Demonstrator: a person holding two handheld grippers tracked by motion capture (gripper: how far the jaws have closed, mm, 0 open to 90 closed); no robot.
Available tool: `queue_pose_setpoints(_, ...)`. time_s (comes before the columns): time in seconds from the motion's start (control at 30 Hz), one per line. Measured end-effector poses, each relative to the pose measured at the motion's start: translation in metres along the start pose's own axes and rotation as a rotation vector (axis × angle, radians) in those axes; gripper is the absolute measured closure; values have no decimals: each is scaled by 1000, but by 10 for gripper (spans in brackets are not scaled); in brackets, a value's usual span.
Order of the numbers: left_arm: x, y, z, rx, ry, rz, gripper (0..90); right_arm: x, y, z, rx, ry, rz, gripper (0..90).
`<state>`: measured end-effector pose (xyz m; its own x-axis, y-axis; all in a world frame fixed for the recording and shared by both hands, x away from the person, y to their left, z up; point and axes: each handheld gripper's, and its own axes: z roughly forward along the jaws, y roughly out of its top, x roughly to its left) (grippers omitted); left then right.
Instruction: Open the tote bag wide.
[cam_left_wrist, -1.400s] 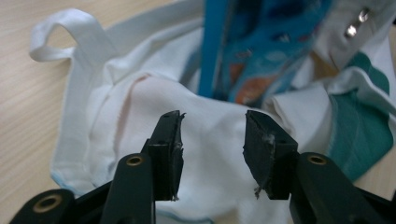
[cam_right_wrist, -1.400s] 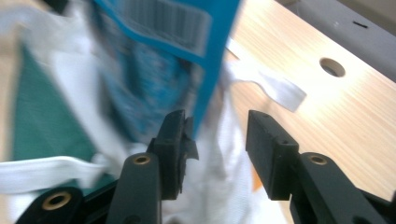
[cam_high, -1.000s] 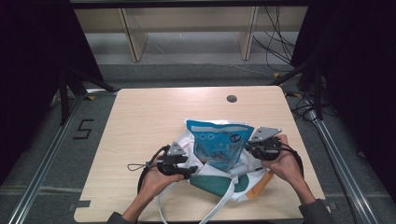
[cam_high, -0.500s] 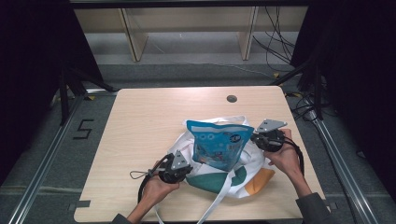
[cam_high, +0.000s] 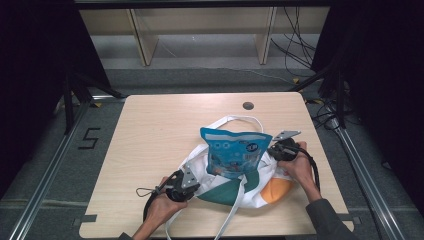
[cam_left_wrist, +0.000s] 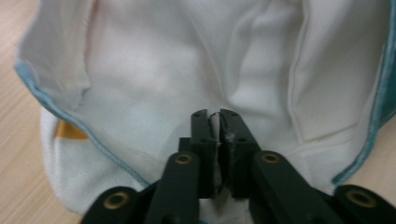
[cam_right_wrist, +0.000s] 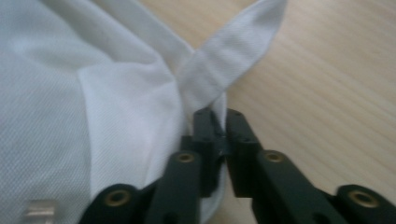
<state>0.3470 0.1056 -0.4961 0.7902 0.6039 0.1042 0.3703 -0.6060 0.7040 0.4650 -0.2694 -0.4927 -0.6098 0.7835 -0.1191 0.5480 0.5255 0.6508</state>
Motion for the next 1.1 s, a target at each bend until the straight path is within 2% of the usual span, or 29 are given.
queue_pose_setpoints(0.07, 3, 6, -10, -54, -15, -34, 765, -2, 4, -13, -45, -8, 60, 652)
queue_pose_setpoints(0.1, 3, 6, -10, -54, -15, -34, 753, -4, 6, -21, -68, 1, 76, 619)
queue_pose_setpoints(0.13, 7, 13, -19, -94, -11, -37, 735, -8, 7, -30, -107, 1, 62, 597)
queue_pose_setpoints(0.17, 7, 13, -19, -94, -11, -37, 721, -8, 7, -30, -107, 1, 62, 597)
queue_pose_setpoints(0.2, 11, 19, -25, -130, 11, -43, 711, -8, 9, -51, -163, 10, 94, 558)
queue_pose_setpoints(0.23, 11, 19, -25, -130, 11, -43, 703, -8, 9, -51, -163, 10, 94, 558)
queue_pose_setpoints(0.3, 16, 25, -29, -141, 29, -56, 697, -7, 8, -71, -208, 17, 89, 551)
queue_pose_setpoints(0.33, 25, 29, -29, -146, 59, -54, 696, 3, 8, -90, -217, 94, 101, 552)
queue_pose_setpoints(0.37, 31, 31, -28, -143, 75, -57, 691, 7, 7, -94, -240, 112, 60, 554)
queue_pose_setpoints(0.4, 36, 32, -25, -161, 93, -88, 686, 14, 6, -100, -222, 151, 49, 554)
queue_pose_setpoints(0.43, 36, 32, -25, -161, 93, -88, 687, 14, 6, -100, -222, 151, 49, 554)
queue_pose_setpoints(0.47, 47, 34, -23, -134, 114, -67, 684, 30, 5, -103, -203, 226, -39, 547)
queue_pose_setpoints(0.5, 47, 34, -23, -134, 114, -67, 672, 34, 4, -102, -201, 253, -71, 537)
queue_pose_setpoints(0.53, 53, 35, -17, -140, 119, -97, 659, 40, 4, -102, -183, 283, -85, 534)
queue_pose_setpoints(0.57, 56, 35, -14, -132, 115, -100, 639, 45, 3, -102, -168, 301, -101, 529)
queue_pose_setpoints(0.63, 58, 35, -9, -130, 115, -101, 618, 49, 3, -101, -162, 305, -115, 516)
queue_pose_setpoints(0.67, 62, 36, -2, -117, 109, -116, 571, 55, 3, -97, -137, 325, -138, 510)
queue_pose_setpoints(0.7, 63, 36, 1, -120, 115, -139, 574, 57, 3, -93, -133, 329, -142, 509)
queue_pose_setpoints(0.77, 68, 36, 5, -114, 100, -137, 581, 61, 3, -87, -111, 350, -174, 516)
queue_pose_setpoints(0.8, 67, 35, 8, -120, 97, -171, 595, 63, 2, -86, -105, 350, -189, 556)
queue_pose_setpoints(0.83, 71, 35, 9, -106, 102, -133, 619, 65, 1, -86, -92, 357, -205, 603)
queue_pose_setpoints(0.87, 71, 33, 10, -98, 89, -148, 654, 65, 0, -87, -85, 361, -221, 670)
queue_pose_setpoints(0.9, 71, 33, 10, -98, 89, -148, 686, 65, 0, -87, -85, 361, -221, 670)
queue_pose_setpoints(0.93, 73, 32, 12, -91, 87, -153, 686, 65, -1, -90, -77, 372, -231, 731)
queue_pose_setpoints(0.97, 73, 31, 13, -80, 95, -132, 772, 68, -6, -94, -70, 355, -269, 824)
queue_pose_setpoints(1.0, 71, 26, 16, -17, 139, -96, 797, 71, -9, -96, -41, 330, -298, 852)
queue_pose_setpoints(1.03, 72, 24, 17, -10, 139, -84, 808, 76, -15, -97, -5, 306, -306, 874)
queue_pose_setpoints(1.07, 73, 22, 17, -14, 131, -102, 813, 80, -21, -96, 15, 301, -329, 883)
queue_pose_setpoints(1.1, 73, 22, 17, -14, 131, -102, 819, 80, -21, -96, 15, 301, -329, 883)
